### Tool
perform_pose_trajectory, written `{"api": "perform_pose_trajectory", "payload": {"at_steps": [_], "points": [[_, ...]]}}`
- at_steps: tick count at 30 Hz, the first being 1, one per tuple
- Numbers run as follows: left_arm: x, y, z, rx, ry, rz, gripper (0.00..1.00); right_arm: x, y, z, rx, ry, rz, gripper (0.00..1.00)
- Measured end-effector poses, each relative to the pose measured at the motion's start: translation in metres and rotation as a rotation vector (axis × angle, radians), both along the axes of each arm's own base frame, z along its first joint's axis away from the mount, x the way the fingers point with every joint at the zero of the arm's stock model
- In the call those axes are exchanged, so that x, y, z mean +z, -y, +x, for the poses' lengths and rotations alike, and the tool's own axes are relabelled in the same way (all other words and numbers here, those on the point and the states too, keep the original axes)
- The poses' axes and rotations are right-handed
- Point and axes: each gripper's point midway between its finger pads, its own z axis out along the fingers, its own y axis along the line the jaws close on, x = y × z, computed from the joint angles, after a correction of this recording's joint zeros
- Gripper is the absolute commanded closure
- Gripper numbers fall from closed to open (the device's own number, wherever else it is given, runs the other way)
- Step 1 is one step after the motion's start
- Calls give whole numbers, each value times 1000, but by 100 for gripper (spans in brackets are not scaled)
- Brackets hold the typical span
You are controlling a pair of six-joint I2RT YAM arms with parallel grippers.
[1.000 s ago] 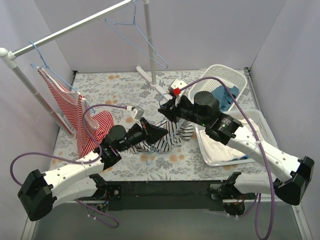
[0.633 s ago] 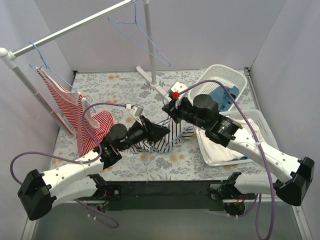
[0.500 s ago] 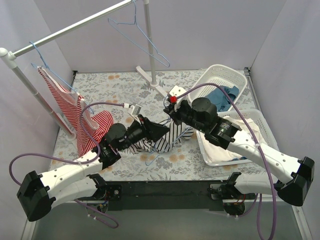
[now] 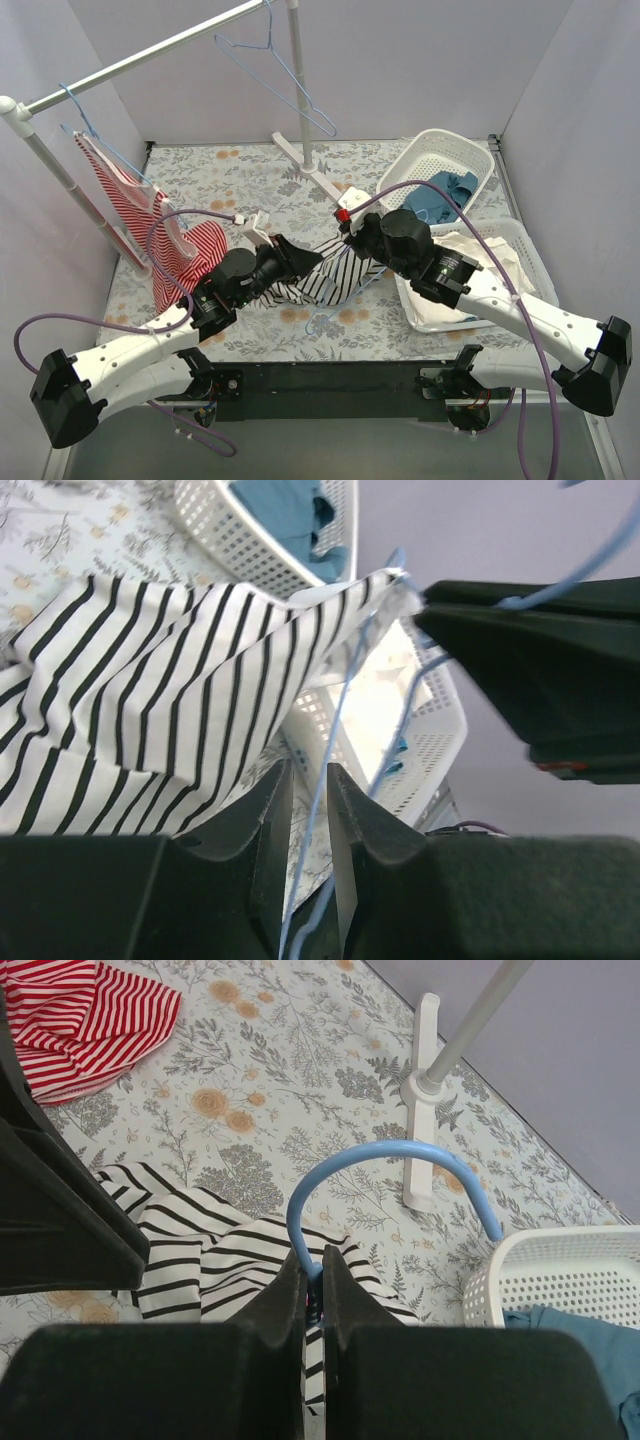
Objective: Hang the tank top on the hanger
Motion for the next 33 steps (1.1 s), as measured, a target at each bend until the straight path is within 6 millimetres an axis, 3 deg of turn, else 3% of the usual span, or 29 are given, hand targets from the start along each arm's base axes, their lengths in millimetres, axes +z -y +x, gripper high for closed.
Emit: {"api": "perform_pose_trajectory", "payload": {"at_steps": [4, 13, 19, 26, 29, 30, 33], "points": [[-29, 6, -2, 1, -75, 56, 68, 9, 5, -1, -11, 16, 18, 99], [-126, 29, -32, -53, -263, 270, 44, 14, 10, -1, -27, 28, 27, 99], [-167, 39, -46, -67, -311, 366, 39, 15, 11, -1, -29, 29, 28, 99], [-187, 49, -32, 7, -304, 434, 46, 16, 12, -2, -30, 32, 34, 99], [-185, 55, -20, 56, -288, 443, 55, 16, 12, -3, -30, 32, 34, 99], [-184, 58, -15, 73, -281, 443, 64, 16, 13, -3, -31, 32, 34, 99], [-177, 61, -4, 118, -257, 438, 78, 16, 12, -3, -32, 32, 32, 99]]}}
